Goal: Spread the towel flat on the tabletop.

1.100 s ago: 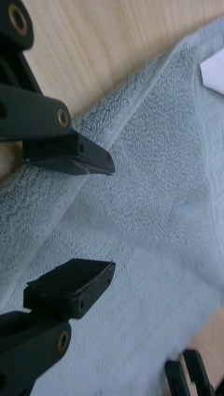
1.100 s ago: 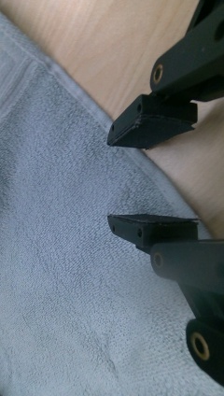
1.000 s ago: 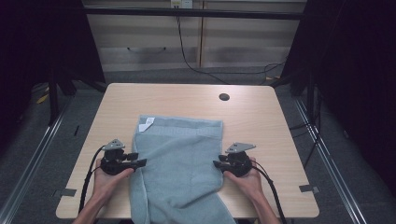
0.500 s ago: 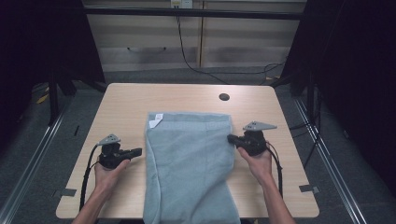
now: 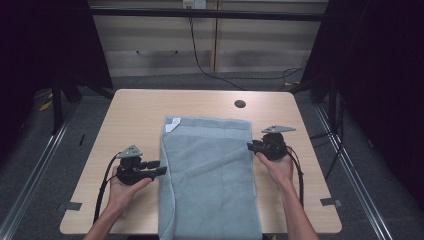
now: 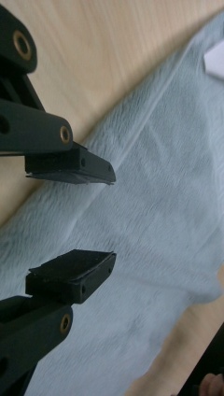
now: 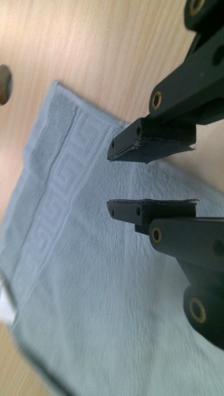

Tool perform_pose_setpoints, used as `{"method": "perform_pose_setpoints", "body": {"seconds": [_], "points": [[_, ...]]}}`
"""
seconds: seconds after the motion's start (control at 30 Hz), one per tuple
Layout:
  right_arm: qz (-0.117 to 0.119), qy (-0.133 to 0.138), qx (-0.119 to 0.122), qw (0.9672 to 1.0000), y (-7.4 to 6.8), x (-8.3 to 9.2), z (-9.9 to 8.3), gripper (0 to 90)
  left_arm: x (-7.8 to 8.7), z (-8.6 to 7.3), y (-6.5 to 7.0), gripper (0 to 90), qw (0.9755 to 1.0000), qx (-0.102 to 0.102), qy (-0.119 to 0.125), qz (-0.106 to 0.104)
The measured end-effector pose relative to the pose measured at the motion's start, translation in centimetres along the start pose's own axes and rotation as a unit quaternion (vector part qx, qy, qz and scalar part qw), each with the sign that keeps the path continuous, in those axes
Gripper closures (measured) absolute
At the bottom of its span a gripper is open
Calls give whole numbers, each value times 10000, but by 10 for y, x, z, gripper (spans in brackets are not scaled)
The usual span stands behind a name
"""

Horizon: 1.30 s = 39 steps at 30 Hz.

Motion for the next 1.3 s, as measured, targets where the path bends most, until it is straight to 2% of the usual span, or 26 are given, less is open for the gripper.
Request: {"method": "perform_pose_setpoints", "body": {"seconds": [0.03, 0.07, 0.13, 0.17, 0.23, 0.3, 0.33, 0.37, 0.47, 0.53, 0.57, 0.6, 0.67, 0.7, 0.73, 0.8, 0.9, 1.03, 1.3], "points": [[116, 183, -33, 9998, -4, 6, 0, 706, 0, -2, 4, 550, 10000, -48, -40, -35], [186, 239, 0, 9995, -8, 8, 0, 706, -1, -6, 8, 556, 9999, -93, -123, -64], [326, 227, 143, 9991, -24, 11, -3, 706, 1, -16, 20, 558, 9992, -174, -275, -213], [425, 236, 234, 9985, -32, 12, -6, 707, 3, -23, 26, 568, 9985, -372, -368, -151], [638, 226, 286, 9973, -47, 10, -13, 707, 5, -33, 32, 569, 9982, -355, -440, -211], [738, 87, 348, 9966, -59, 4, -22, 707, 4, -45, 37, 547, 9969, -416, -616, -263], [764, 31, 362, 9964, -62, 1, -27, 707, 2, -49, 37, 527, 9965, -483, -652, -197], [812, -14, 340, 9961, -65, -2, -32, 707, -1, -52, 38, 488, 9960, -539, -673, -232], [829, -137, 260, 9961, -70, -9, -46, 707, -8, -52, 36, 435, 9959, -541, -711, -172], [824, -86, 252, 9962, -71, -9, -48, 707, -11, -52, 35, 437, 9958, -600, -687, -90], [823, -62, 227, 9963, -72, -8, -48, 707, -11, -53, 35, 455, 9953, -715, -657, 18], [824, -56, 253, 9963, -72, -7, -49, 707, -11, -53, 34, 528, 9945, -824, -623, 173], [822, -52, 246, 9963, -72, -6, -50, 708, -10, -52, 30, 682, 9933, -928, -585, 353], [807, -36, 272, 9964, -72, -6, -50, 707, -9, -51, 27, 759, 9938, -885, -552, 374], [799, -44, 287, 9964, -73, -6, -51, 708, -9, -51, 26, 832, 9948, -794, -563, 293], [763, -48, 309, 9966, -73, -5, -52, 713, -4, -48, 24, 872, 9965, -678, -481, 124], [768, -61, 299, 9966, -72, -3, -53, 722, 14, -43, 18, 878, 9992, -336, -203, -59], [739, -86, 322, 9967, -72, 0, -55, 724, 34, -41, 7, 874, 9999, -109, 24, -70], [697, -197, 363, 9967, -75, 7, -59, 718, 49, -54, -8, 872, 9999, -22, -60, 131]]}}
Point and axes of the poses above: each handheld gripper's, and its own axes: x roughly backward along the jaws, z roughly out of its top, y roughly to its right, the point moved 7 cm from there along -x, roughly forward along the jaws, and after that the axes turned 13 degrees about x, right-handed, at the moved point
